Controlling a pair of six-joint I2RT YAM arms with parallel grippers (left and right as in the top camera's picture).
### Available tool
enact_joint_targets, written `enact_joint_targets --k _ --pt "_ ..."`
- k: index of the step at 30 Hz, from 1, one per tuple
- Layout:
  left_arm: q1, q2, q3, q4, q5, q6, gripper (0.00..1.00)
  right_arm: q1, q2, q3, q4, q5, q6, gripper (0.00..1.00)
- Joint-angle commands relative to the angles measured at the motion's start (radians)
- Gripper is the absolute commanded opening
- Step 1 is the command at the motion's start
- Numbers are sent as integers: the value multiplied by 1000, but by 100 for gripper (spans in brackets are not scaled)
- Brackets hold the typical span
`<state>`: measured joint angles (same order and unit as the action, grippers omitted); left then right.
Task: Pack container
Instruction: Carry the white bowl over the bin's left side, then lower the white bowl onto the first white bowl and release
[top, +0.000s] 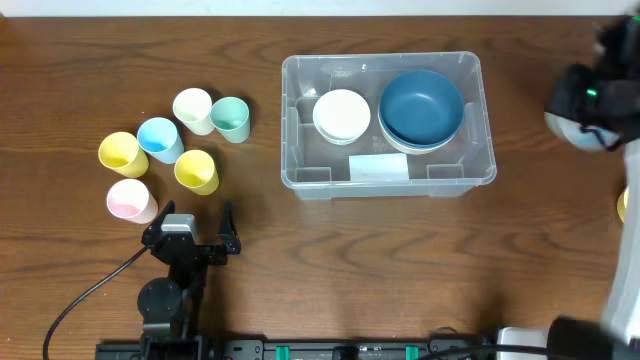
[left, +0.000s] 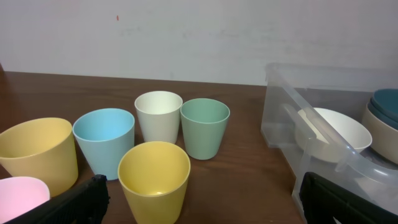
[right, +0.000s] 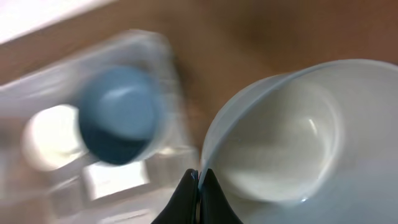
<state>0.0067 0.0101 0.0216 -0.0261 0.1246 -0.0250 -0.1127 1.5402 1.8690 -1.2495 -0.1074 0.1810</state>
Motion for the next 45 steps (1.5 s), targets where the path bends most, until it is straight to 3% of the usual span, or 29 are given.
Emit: enact_joint_targets --k 1,6,13,26,45 --pt "5 -6 -18 -34 14 6 98 187 -11 44 3 1 -93 1" --pt "5 -6 -18 -34 14 6 98 503 42 41 89 167 -94 1" --pt "5 -6 -18 -34 14 6 98 725 249 41 186 284 -117 1" --pt "5 -6 -18 -34 14 6 98 772 558 41 359 267 -151 1" --pt "5 -6 -18 -34 14 6 98 764 589 28 446 264 -153 1"
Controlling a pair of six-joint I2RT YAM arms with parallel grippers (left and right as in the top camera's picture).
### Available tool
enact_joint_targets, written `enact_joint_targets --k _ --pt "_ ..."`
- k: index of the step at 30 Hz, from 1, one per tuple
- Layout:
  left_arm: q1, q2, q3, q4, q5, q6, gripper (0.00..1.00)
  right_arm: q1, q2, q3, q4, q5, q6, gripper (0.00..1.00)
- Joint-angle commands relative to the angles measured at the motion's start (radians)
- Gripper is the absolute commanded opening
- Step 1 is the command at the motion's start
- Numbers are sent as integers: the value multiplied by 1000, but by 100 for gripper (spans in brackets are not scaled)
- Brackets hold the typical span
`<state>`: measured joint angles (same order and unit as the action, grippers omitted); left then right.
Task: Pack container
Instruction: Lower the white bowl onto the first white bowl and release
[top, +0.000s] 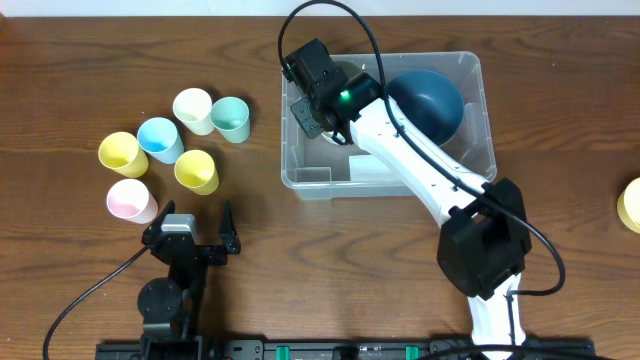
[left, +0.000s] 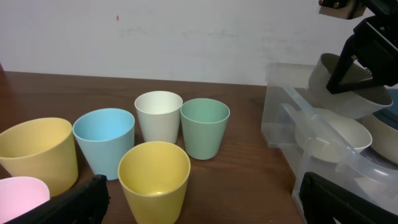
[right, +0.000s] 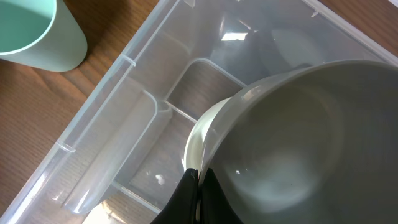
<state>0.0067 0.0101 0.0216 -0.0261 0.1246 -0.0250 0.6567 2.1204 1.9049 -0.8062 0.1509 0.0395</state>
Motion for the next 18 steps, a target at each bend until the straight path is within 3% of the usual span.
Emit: enact_joint_targets --k 1,15,18 --pt "5 -6 -18 -34 14 6 98 -6 9 -16 3 2 -11 1" --pt "5 -6 -18 -34 14 6 98 -13 9 -69 21 3 -11 3" --pt "5 -6 -18 -34 14 6 98 -14 9 -69 23 3 -11 32"
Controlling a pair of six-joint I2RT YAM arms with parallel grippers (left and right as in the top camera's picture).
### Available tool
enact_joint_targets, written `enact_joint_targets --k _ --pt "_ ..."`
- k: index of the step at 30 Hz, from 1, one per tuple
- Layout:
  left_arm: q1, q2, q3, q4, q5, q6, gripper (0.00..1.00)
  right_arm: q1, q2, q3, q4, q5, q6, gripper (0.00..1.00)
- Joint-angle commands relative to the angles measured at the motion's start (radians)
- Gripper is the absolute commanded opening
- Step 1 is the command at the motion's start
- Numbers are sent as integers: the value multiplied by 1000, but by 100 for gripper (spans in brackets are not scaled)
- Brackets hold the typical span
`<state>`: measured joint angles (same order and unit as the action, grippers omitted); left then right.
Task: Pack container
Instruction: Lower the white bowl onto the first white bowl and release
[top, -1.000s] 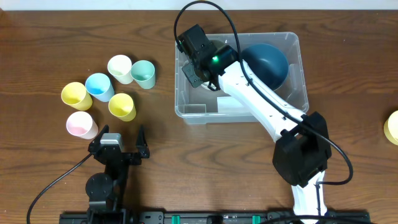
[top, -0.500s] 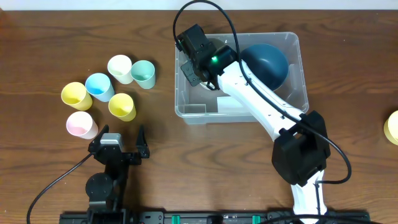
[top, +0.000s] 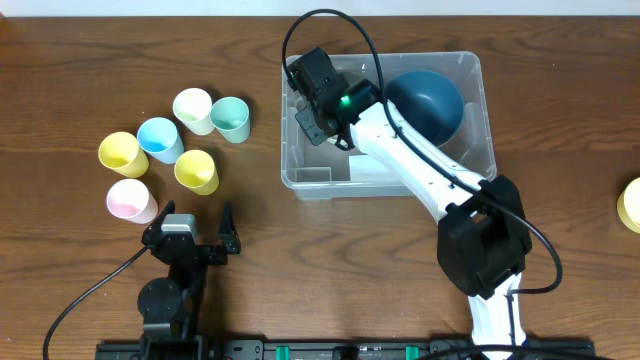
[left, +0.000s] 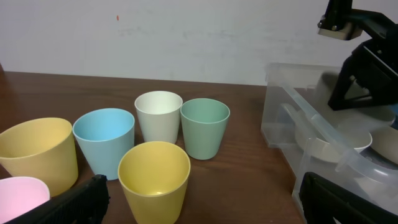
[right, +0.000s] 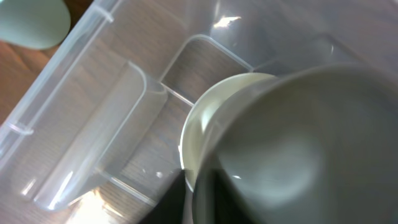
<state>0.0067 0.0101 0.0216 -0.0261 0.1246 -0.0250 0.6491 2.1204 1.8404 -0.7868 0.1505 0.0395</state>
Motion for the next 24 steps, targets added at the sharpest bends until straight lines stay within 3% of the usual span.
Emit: enact_joint_targets --k 1,5,11,18,24 --pt "5 -6 -18 -34 14 6 98 -7 9 -5 5 3 -11 36" --pt "5 -6 -18 -34 14 6 98 -8 9 -4 16 3 -17 38" --pt "5 -6 -18 -34 14 6 98 -2 -11 47 -10 3 -19 31" --pt "5 -6 -18 -34 14 6 98 -34 -133 293 -269 73 64 36" --pt "5 -6 -18 -34 14 6 98 -209 -264 352 -515 91 199 39"
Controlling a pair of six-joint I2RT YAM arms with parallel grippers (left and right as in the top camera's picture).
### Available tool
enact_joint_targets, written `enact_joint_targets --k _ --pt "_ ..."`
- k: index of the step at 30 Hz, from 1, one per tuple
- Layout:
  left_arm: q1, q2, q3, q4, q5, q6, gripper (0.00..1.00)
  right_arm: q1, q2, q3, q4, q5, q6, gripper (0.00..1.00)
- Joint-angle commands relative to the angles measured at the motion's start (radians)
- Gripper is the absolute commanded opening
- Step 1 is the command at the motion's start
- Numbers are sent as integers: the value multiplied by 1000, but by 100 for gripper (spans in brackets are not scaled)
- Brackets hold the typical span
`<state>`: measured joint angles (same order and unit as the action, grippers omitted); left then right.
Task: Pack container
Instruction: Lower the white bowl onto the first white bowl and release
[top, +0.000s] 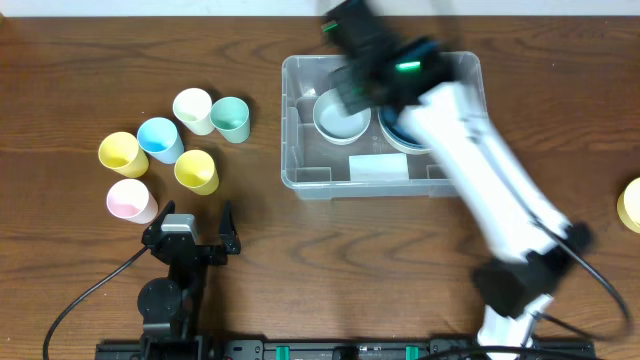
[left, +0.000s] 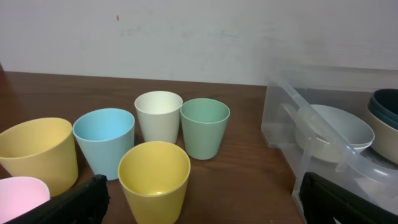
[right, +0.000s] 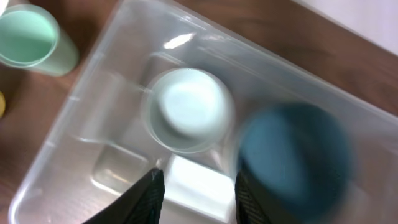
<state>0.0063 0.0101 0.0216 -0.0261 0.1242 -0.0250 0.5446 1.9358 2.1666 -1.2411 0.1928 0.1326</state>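
A clear plastic container (top: 300, 150) holds a pale grey bowl (top: 340, 115) stacked on a white one at its left and blue bowls (top: 410, 138) at its right. My right gripper (right: 198, 186) hangs open and empty above the container, blurred in the overhead view (top: 350, 35). Several cups stand left of the container: cream (top: 192, 108), green (top: 231, 118), blue (top: 158, 138), two yellow (top: 196, 171) and pink (top: 130, 199). My left gripper (top: 195, 222) rests open near the table's front, its fingers framing the near yellow cup (left: 153, 177).
A yellow object (top: 630, 205) shows at the table's right edge. A white label (top: 378, 167) lies on the container's floor near its front wall. My left arm's cable (top: 85, 295) trails toward the front left.
My right gripper has let go of the pale grey bowl, which now sits on the white bowl in the container. The gripper has risen and stands open above the box.
At first my right gripper held the pale grey bowl at the table's right side, far from the container. Then it held the bowl over the white bowl inside the box, then lower. Now the bowl is stacked there and the gripper is open above. My left arm stayed still.
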Motion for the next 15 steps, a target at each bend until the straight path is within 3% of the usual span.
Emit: enact_joint_targets --k 1,9,15 --pt "6 -6 -18 -34 14 6 98 -148 -97 26 -104 52 141 39" --pt "6 -6 -18 -34 14 6 98 -549 -140 14 -390 54 324 37" --pt "6 -6 -18 -33 14 6 98 -781 -138 -74 -401 48 339 36"
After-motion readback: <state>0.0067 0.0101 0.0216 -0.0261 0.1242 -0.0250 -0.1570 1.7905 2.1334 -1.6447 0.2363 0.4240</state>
